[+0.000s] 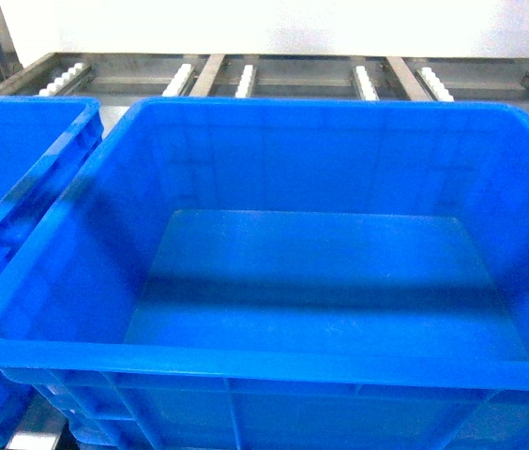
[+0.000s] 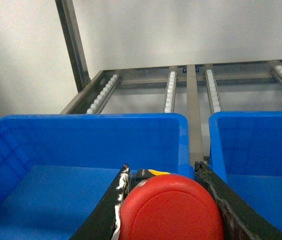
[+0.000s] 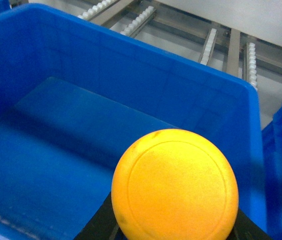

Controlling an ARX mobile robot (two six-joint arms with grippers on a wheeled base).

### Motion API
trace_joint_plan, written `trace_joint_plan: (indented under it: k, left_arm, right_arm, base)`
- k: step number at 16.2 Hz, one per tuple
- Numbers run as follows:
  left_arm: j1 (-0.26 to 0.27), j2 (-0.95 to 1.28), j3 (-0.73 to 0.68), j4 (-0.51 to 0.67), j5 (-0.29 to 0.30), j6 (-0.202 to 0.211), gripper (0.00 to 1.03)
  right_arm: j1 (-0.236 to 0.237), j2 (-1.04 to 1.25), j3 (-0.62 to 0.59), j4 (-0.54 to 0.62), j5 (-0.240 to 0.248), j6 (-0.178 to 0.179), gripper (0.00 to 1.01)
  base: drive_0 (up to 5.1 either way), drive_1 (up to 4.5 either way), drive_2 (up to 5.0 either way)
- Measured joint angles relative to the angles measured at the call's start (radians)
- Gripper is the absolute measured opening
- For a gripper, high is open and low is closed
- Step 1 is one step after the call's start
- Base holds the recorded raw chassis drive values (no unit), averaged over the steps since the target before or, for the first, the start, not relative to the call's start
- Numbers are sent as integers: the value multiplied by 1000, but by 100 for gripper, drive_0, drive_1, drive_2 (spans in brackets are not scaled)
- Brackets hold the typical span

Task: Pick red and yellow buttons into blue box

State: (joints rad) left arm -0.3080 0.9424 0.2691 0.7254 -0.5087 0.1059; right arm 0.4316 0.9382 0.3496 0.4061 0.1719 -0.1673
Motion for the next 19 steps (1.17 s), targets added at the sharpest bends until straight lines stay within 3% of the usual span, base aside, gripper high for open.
trace_joint_plan:
  k: [2,6,9,12,15,19]
  left_arm:
    - [0,0,0,0,-1,0,31]
    - [0,0,0,0,0,0,31]
    - [0,0,0,0,0,0,31]
    - [0,0,0,0,0,0,31]
    - [0,0,0,0,0,0,31]
    - [0,0,0,0,0,0,31]
  right_arm:
    - [14,287,108,127,5,-9,25]
    - [12,717,309,89,3,-22,25]
    - [10,794,351,80,1,-62,28]
    - [-16,747,351,92,-16,-54,63]
    - [-80,563,320,82,-80,-25,100]
    - [-263,175,145,-2,-211,22,98]
  base:
    - [0,0,0]
    - [0,0,0]
    - [0,0,0]
    - [0,0,0]
    - [0,0,0]
    - [0,0,0]
